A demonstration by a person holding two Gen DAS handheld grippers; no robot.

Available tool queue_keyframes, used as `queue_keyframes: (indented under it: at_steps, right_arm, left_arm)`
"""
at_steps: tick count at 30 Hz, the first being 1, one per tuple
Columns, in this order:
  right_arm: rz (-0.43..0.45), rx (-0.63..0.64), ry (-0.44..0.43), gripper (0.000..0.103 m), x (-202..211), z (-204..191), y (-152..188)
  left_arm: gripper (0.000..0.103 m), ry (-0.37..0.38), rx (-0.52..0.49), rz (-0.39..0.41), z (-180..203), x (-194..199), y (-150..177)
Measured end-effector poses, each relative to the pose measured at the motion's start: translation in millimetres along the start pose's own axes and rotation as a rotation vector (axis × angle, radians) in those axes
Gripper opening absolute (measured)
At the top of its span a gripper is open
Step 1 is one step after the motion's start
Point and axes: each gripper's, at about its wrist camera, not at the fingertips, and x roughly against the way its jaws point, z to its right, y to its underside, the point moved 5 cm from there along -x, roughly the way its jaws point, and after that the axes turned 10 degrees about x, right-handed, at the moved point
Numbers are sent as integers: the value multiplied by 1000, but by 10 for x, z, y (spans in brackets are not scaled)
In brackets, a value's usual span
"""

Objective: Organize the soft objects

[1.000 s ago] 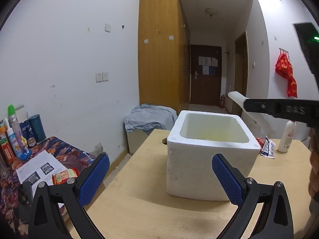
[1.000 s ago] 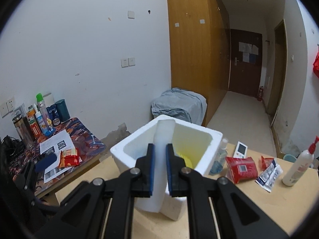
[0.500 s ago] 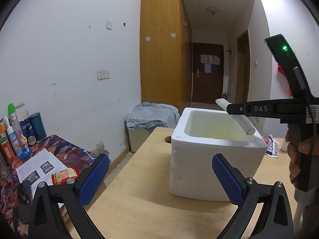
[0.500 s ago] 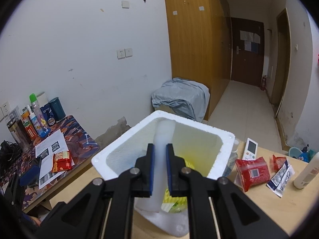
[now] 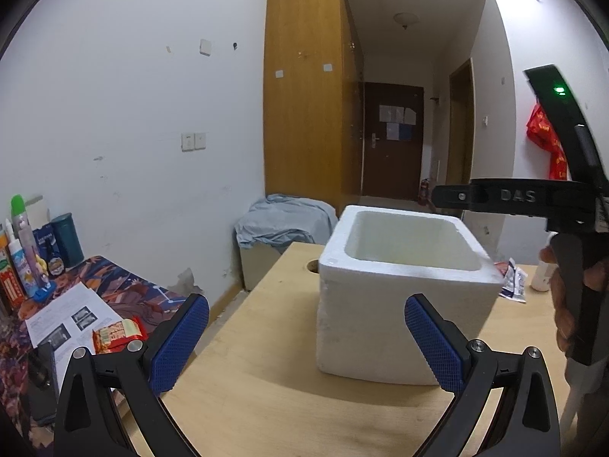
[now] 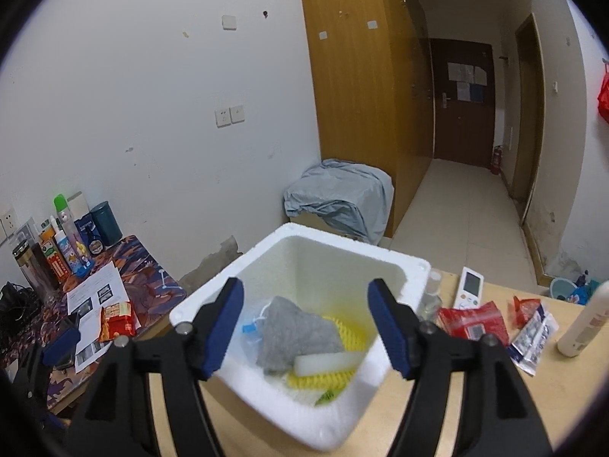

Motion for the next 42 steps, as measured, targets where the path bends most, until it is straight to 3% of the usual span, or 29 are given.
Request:
queue_keyframes:
  at_steps: [5,7,12,16,19,26,42]
  right_arm:
    - [41,-14,22,73,431,8,159]
    - [70,-30,48,80,641,20,239]
    - [124,-56,119,85,1200,54,510]
    - [176,-60,185,103,1608,30,809]
    - [226,-61,260,103,1827,13,1072]
    - [155,-110,246,103,1748,51,1567]
    - [162,-95,233,103,1827,6,1649]
  left_arm:
    - [103,43,-17,15,133,153,19]
    - [103,67,-22,19,201,230,33]
    - [103,123,-23,26,379,469,89]
    - [103,161,-31,44,534,678,182]
    - [103,188,-14,55,590,816,325]
    - [103,168,-24,65,655,916,567]
    - [103,163,-18,70,649,926,517]
